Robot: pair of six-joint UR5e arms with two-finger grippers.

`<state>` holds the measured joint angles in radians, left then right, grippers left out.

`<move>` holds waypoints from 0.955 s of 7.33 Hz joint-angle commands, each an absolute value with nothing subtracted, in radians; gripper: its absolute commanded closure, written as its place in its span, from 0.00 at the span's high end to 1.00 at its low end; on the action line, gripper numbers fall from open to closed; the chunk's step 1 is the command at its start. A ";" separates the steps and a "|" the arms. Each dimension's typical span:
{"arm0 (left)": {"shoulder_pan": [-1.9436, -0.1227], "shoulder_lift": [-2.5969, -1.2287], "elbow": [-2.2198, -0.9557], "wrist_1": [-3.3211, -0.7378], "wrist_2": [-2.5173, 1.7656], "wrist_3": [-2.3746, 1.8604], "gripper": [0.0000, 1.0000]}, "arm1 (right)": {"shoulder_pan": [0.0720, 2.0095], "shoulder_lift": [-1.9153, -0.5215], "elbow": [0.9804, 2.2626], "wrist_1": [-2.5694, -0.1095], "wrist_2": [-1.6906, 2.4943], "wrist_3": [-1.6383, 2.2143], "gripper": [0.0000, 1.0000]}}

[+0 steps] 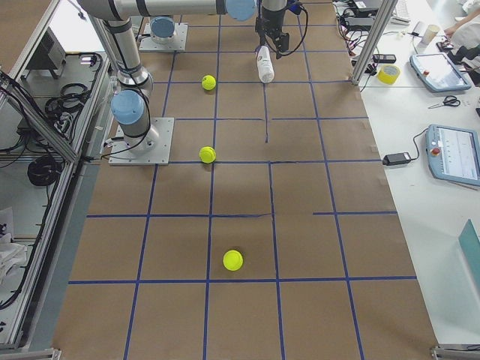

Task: Lift up tennis ball bucket
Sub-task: 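Reach the left gripper to the lying can's navy end while the right arm withdraws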

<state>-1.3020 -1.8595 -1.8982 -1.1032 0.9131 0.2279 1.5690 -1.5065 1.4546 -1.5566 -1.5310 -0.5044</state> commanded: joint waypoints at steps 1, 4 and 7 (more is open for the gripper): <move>-1.345 -1.911 -1.910 -1.085 0.903 0.227 1.00 | 1.574 -1.543 1.459 -1.537 -1.536 -0.198 1.00; -1.388 -1.953 -1.910 -1.081 0.874 0.229 1.00 | 1.574 -1.566 1.482 -1.539 -1.535 -0.061 1.00; -1.396 -1.977 -1.908 -1.066 0.874 0.226 1.00 | 1.572 -1.572 1.491 -1.542 -1.536 -0.064 1.00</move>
<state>-1.3903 -1.9685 -1.9090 -1.0734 0.8744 0.2278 1.5732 -1.5713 1.4875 -1.5413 -1.5354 -0.0640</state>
